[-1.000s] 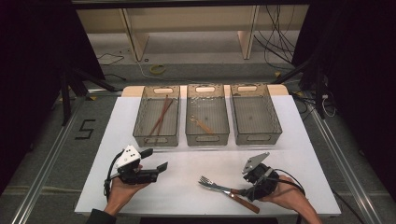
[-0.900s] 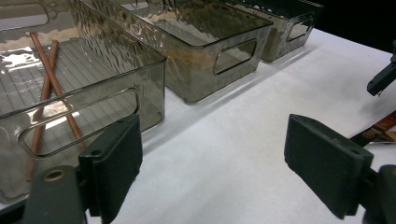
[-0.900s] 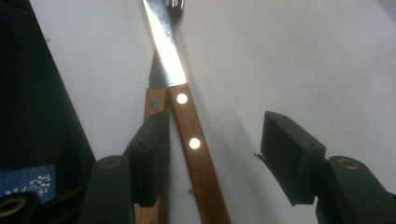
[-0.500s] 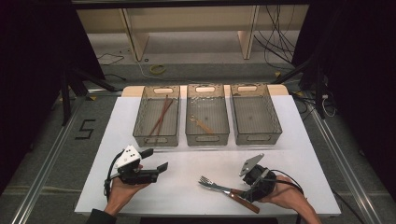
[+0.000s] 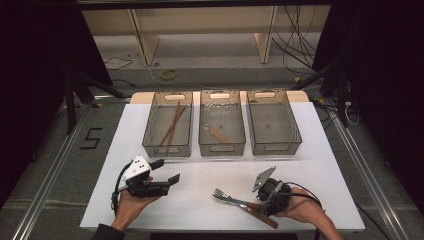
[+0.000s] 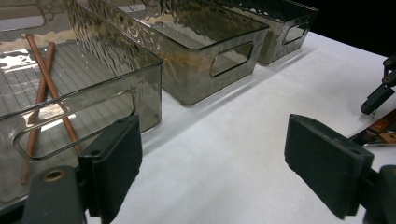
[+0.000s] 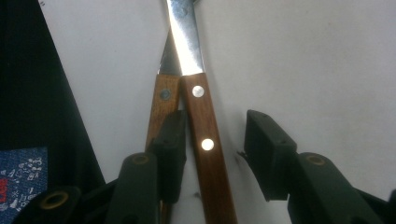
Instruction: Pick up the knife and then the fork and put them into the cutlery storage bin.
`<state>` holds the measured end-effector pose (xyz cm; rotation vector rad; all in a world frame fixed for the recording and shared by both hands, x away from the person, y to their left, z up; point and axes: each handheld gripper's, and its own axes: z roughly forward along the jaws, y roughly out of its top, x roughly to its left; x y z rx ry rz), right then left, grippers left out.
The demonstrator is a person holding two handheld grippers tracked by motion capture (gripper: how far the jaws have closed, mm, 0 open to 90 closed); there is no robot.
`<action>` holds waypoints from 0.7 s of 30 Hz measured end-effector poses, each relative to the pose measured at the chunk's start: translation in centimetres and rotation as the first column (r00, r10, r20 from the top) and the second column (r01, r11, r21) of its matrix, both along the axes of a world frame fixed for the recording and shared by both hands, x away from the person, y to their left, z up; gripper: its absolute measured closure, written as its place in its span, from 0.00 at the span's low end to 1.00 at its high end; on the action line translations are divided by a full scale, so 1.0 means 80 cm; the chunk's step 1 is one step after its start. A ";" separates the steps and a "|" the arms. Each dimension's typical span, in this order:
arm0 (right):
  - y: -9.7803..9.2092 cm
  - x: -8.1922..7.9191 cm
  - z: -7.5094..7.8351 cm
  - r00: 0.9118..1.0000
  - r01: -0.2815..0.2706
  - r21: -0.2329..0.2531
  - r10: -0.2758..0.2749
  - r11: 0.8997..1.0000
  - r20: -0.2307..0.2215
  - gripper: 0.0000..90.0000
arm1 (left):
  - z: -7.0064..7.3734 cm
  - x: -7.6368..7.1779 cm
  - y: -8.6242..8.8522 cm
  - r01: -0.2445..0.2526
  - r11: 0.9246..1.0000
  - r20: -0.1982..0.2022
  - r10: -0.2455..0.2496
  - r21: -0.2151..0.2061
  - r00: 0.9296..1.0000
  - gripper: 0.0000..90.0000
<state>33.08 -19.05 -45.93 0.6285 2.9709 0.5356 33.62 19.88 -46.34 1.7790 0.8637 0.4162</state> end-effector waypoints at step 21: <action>0.010 -0.006 -0.002 0.990 -0.129 -0.070 0.133 0.989 0.050 0.85 | 0.000 0.000 -0.001 -0.001 1.000 -0.002 0.001 0.001 1.000 0.21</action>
